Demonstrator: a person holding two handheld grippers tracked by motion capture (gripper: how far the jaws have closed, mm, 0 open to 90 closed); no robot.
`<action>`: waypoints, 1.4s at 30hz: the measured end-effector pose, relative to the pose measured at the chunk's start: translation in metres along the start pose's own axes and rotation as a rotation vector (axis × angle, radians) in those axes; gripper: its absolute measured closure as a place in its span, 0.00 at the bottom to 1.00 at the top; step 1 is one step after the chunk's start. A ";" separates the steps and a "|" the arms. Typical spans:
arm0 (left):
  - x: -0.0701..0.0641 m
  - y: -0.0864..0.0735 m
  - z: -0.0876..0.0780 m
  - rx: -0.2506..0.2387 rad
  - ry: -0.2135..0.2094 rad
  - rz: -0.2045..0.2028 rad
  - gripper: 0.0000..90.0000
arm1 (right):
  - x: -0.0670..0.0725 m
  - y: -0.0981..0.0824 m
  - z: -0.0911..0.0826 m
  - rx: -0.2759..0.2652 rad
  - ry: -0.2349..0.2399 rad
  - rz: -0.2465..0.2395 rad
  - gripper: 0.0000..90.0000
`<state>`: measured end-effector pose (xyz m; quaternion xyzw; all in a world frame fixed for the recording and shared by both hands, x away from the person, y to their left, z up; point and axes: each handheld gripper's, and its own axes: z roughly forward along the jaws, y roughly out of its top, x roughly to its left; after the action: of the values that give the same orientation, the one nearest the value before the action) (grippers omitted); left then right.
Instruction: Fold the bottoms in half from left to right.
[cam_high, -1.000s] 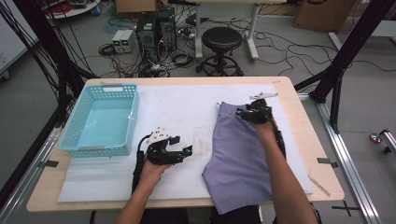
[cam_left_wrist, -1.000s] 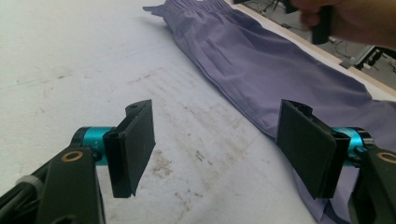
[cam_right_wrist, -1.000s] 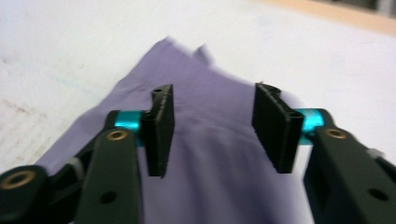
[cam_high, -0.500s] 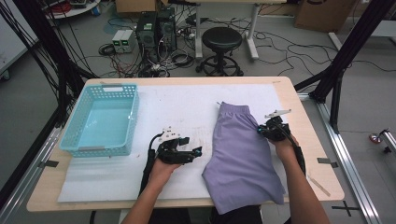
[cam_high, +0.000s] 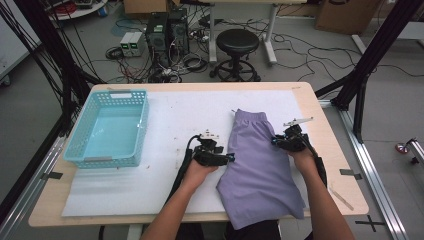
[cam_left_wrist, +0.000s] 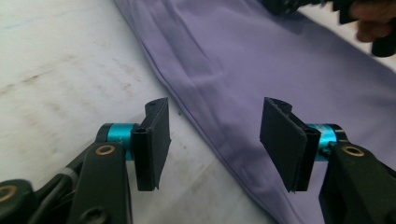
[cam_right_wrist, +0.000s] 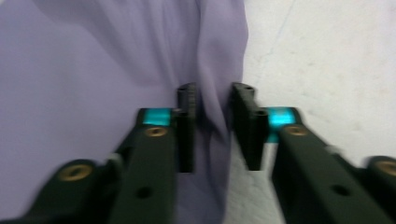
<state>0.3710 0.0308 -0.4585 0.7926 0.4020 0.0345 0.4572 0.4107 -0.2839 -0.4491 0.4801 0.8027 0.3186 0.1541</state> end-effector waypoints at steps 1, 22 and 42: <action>-0.002 0.000 0.004 0.004 0.014 0.011 0.51 | 0.001 0.000 0.000 -0.001 0.003 -0.004 0.98; 0.010 0.030 0.029 -0.021 0.162 0.001 0.97 | -0.023 0.018 0.018 -0.104 -0.068 0.112 1.00; 0.004 -0.002 -0.035 -0.169 0.055 0.074 0.58 | -0.005 -0.036 -0.063 -0.163 0.056 0.007 0.73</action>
<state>0.3577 0.0582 -0.4413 0.7641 0.3807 0.1069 0.5097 0.3545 -0.3236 -0.4264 0.4599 0.7764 0.3965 0.1690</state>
